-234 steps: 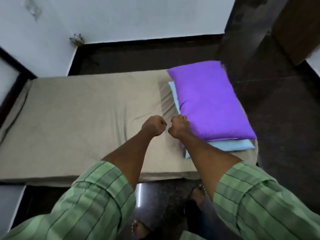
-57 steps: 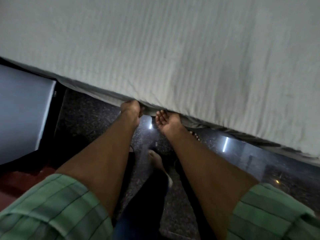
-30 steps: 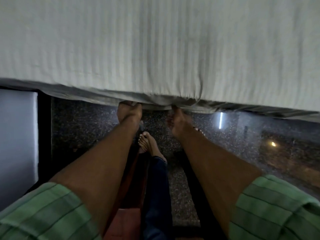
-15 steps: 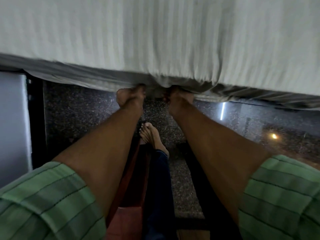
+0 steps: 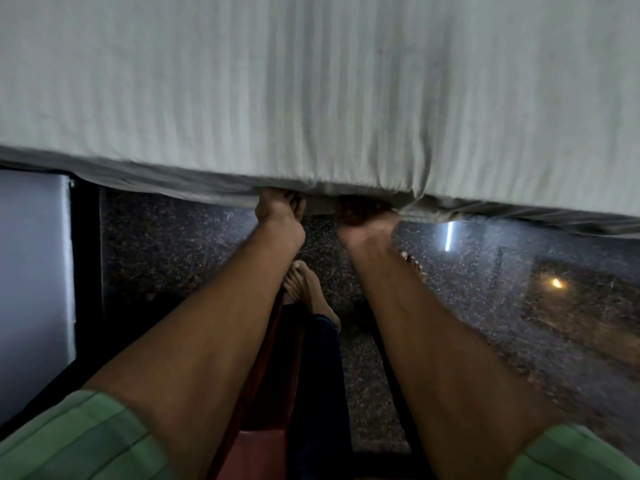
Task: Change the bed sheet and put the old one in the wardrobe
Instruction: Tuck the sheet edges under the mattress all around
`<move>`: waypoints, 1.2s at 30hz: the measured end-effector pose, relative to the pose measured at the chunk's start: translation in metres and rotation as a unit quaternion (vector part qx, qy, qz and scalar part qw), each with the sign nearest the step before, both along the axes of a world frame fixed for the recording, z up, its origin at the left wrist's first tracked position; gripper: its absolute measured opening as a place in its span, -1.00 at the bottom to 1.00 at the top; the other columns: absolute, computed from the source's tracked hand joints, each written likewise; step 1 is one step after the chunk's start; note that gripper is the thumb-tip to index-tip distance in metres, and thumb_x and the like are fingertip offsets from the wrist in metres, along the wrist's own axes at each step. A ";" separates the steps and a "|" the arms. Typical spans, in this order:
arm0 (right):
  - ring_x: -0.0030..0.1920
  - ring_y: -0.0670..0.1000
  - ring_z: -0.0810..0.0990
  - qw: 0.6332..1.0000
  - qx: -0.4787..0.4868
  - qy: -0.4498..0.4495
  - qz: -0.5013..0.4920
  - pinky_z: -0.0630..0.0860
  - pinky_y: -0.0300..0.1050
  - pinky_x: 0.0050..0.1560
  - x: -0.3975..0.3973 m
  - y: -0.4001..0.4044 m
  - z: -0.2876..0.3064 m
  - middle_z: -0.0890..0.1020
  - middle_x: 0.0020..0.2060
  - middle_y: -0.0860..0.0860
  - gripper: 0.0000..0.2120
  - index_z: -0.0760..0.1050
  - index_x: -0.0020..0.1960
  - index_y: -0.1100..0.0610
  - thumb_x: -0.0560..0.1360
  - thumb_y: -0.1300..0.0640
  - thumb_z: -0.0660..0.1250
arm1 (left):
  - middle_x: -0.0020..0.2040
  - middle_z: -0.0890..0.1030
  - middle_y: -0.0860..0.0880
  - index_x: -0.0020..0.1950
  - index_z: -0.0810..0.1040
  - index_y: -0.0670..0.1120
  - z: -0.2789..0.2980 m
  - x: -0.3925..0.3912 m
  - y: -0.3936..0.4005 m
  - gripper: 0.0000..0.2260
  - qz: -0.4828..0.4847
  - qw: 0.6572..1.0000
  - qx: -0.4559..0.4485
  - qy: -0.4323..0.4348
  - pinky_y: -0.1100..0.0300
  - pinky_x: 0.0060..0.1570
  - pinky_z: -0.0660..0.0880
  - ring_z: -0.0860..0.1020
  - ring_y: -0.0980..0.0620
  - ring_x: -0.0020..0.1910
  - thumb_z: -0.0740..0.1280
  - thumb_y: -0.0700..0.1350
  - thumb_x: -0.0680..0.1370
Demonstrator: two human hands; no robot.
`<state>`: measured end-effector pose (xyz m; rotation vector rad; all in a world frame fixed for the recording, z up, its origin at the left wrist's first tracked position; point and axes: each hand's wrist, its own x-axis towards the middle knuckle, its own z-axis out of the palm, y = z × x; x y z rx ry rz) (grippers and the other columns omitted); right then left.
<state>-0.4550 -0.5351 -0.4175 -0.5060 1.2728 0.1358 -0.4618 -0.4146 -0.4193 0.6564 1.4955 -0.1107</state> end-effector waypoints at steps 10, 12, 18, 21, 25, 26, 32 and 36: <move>0.39 0.36 0.46 0.981 0.170 -0.088 -0.025 0.38 0.39 0.39 0.014 0.000 -0.003 0.53 0.40 0.26 -0.33 0.48 0.47 0.04 0.55 -0.35 0.07 | 0.14 0.64 -0.18 0.34 0.54 -0.18 0.001 -0.012 -0.011 -0.30 0.115 0.979 -0.136 -0.103 0.07 0.19 0.47 0.60 -0.14 0.11 0.11 0.37 0.54; 0.40 0.39 0.45 0.976 0.199 -0.089 -0.030 0.31 0.45 0.43 0.018 0.004 0.002 0.52 0.40 0.29 -0.28 0.49 0.46 0.06 0.52 -0.38 0.08 | 0.27 0.62 -0.23 0.39 0.49 -0.25 0.001 -0.014 -0.005 -0.30 0.107 0.981 -0.136 -0.091 -0.03 0.39 0.45 0.60 -0.18 0.25 0.11 0.32 0.58; 0.44 0.38 0.41 0.976 0.187 -0.056 -0.100 0.29 0.41 0.44 0.019 0.004 0.018 0.50 0.43 0.21 -0.29 0.50 0.45 0.02 0.50 -0.39 0.12 | 0.25 0.65 -0.18 0.39 0.58 -0.05 0.022 0.000 -0.018 -0.43 0.162 0.965 -0.113 -0.172 -0.17 0.41 0.42 0.57 -0.23 0.27 0.10 0.29 0.60; 0.44 0.38 0.41 0.976 0.193 -0.079 -0.065 0.23 0.45 0.47 0.025 0.006 0.010 0.52 0.41 0.22 -0.30 0.50 0.45 0.01 0.48 -0.37 0.12 | 0.14 0.69 -0.17 0.26 0.61 -0.01 0.017 0.013 -0.018 -0.45 0.129 0.965 -0.127 -0.190 -0.10 0.23 0.54 0.61 -0.23 0.16 0.06 0.33 0.60; 0.40 0.26 0.49 0.988 0.108 -0.026 0.104 0.33 0.24 0.48 -0.011 -0.006 0.008 0.50 0.43 0.21 -0.44 0.42 0.46 0.08 0.64 -0.20 -0.01 | -0.20 0.74 -0.11 -0.08 0.65 -0.10 0.001 -0.027 0.017 -0.50 -0.268 0.963 0.003 -0.013 0.19 -0.29 0.47 0.68 -0.03 -0.29 0.01 0.12 0.72; 0.32 0.21 0.56 0.985 0.073 0.002 0.156 0.44 0.14 0.39 -0.026 -0.007 0.013 0.54 0.39 0.19 -0.52 0.48 0.36 0.08 0.68 -0.16 -0.01 | -0.28 0.73 -0.07 -0.12 0.65 -0.09 0.002 -0.039 0.029 -0.57 -0.315 0.948 0.031 0.014 0.22 -0.35 0.43 0.66 0.03 -0.37 0.07 0.04 0.72; -0.19 0.03 0.65 0.905 -0.015 0.110 0.411 0.47 -0.16 -0.22 -0.076 0.070 0.065 0.71 0.10 0.14 -0.73 0.59 0.20 0.17 0.68 0.10 0.17 | -0.26 0.66 -0.07 -0.14 0.60 -0.08 0.034 -0.087 0.108 -0.75 -0.288 0.949 0.105 0.071 0.35 -0.55 0.33 0.53 0.19 -0.58 0.20 -0.18 0.67; -0.28 0.03 0.62 0.904 0.021 0.054 0.424 0.49 -0.14 -0.29 -0.037 0.157 0.083 0.69 -0.13 0.11 -0.78 0.58 -0.07 0.17 0.65 0.13 0.22 | -0.13 0.67 -0.14 0.11 0.64 -0.16 0.065 -0.067 0.163 -0.88 -0.184 0.964 0.192 0.027 0.32 -0.52 0.43 0.57 0.08 -0.42 0.37 -0.23 0.59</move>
